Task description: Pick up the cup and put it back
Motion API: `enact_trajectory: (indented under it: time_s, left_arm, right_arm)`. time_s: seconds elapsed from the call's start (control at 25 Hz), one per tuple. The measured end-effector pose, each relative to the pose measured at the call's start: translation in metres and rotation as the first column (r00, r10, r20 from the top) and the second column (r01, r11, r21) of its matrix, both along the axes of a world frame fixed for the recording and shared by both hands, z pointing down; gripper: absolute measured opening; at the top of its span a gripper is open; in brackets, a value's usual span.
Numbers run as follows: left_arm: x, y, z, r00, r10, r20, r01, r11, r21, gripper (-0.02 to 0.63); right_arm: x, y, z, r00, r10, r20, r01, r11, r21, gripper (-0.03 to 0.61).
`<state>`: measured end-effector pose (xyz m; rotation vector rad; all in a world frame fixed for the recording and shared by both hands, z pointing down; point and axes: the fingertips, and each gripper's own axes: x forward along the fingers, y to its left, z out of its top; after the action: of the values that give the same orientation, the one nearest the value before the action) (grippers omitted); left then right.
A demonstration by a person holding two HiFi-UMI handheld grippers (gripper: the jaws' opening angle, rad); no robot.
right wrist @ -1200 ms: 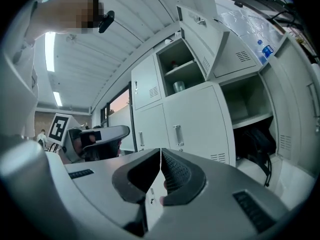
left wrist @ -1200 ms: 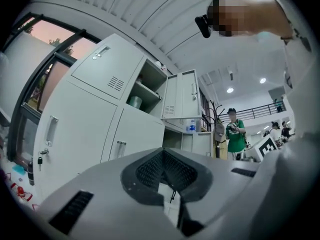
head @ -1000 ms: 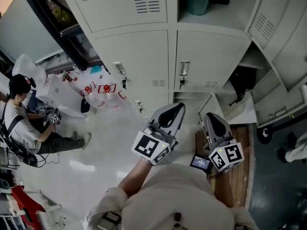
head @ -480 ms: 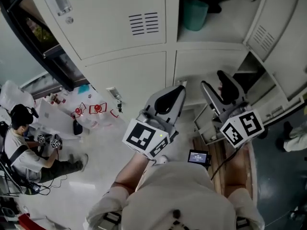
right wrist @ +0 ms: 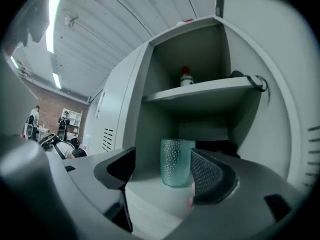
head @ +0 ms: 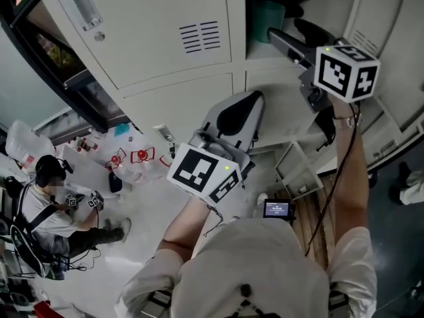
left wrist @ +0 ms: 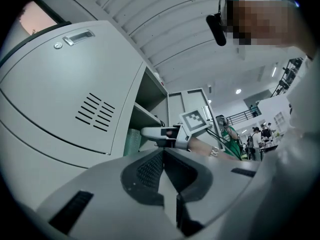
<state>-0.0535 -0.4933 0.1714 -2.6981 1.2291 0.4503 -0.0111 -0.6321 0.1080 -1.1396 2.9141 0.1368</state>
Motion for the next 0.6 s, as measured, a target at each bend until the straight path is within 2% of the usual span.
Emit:
enact_trajectory:
  time_s: [0.12,0.24,0.6]
  left_arm:
    - [-0.004,0.001,-0.006,1.000,-0.017,0.005,0.017,0.999,0.032,0.008]
    - [-0.007,-0.001,-0.005,1.000,-0.027,0.002,0.027,0.999,0.032,0.008]
    - [-0.010,-0.020,-0.003,0.999,-0.034,-0.016,0.034,0.999,0.026,0.008]
  right_arm:
    - [-0.011,-0.021,-0.004,0.999,-0.016,-0.030,0.014,0.998,-0.056,0.318]
    - [-0.015,-0.037,-0.002,0.999,-0.019,-0.028,0.016,0.994,-0.112,0.318]
    - [-0.023,-0.065,0.003,0.994,-0.028,-0.105,0.012,0.988,-0.153,0.328]
